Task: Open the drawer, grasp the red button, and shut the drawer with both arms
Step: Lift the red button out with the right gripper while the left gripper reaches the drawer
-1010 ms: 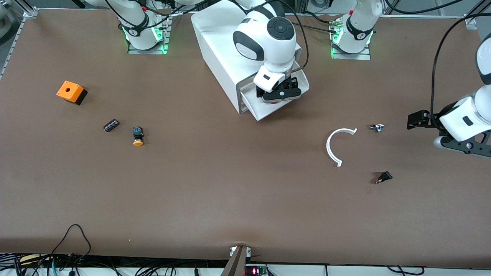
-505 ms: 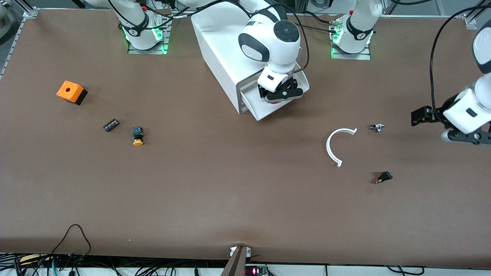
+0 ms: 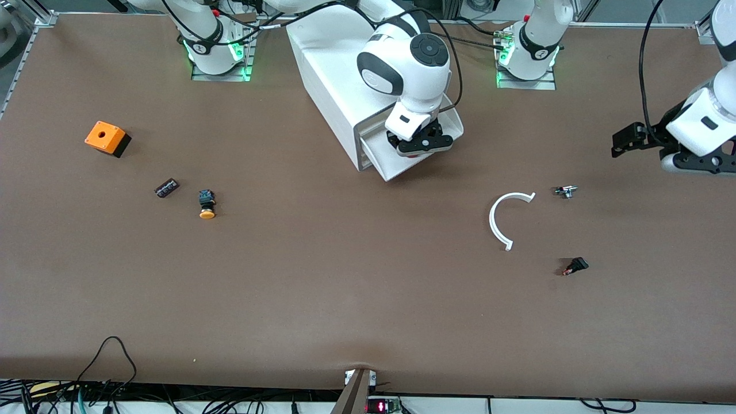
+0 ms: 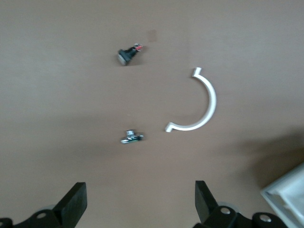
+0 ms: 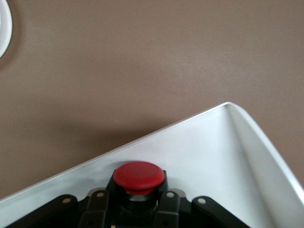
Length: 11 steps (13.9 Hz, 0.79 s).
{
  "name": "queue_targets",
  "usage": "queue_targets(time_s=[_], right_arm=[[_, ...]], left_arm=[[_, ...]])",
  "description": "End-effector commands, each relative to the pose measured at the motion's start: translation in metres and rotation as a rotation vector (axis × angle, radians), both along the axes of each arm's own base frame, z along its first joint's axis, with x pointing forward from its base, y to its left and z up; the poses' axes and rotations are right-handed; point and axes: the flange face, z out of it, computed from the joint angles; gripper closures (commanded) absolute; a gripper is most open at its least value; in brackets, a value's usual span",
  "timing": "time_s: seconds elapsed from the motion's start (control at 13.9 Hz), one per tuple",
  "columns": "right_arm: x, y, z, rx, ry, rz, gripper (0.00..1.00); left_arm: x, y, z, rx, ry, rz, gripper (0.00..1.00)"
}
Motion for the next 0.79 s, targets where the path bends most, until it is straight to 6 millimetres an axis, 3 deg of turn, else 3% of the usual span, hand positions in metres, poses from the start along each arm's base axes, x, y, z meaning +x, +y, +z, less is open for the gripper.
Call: queue_targets(time_s=[0.0, 0.22, 0.43, 0.58, 0.72], right_arm=[[0.023, -0.014, 0.036, 0.008, 0.0, -0.002, 1.0], [0.058, -0.037, 0.091, 0.065, 0.02, -0.001, 1.0], [0.107, -0.098, 0.141, 0.123, 0.054, 0.056, 1.0], [0.145, -0.164, 0.167, 0.137, 0.109, 0.158, 1.0], [0.19, -0.251, 0.177, 0.162, 0.171, 0.278, 1.0]], left_arm=[[-0.009, 0.013, -0.008, -0.061, -0.005, 0.043, 0.0], [-0.01, 0.016, -0.009, -0.04, -0.004, 0.043, 0.0], [-0.008, 0.015, -0.007, 0.041, -0.018, 0.027, 0.0], [-0.005, 0.014, -0.007, 0.042, -0.028, 0.03, 0.0], [-0.004, 0.013, -0.005, 0.034, -0.032, 0.024, 0.0]])
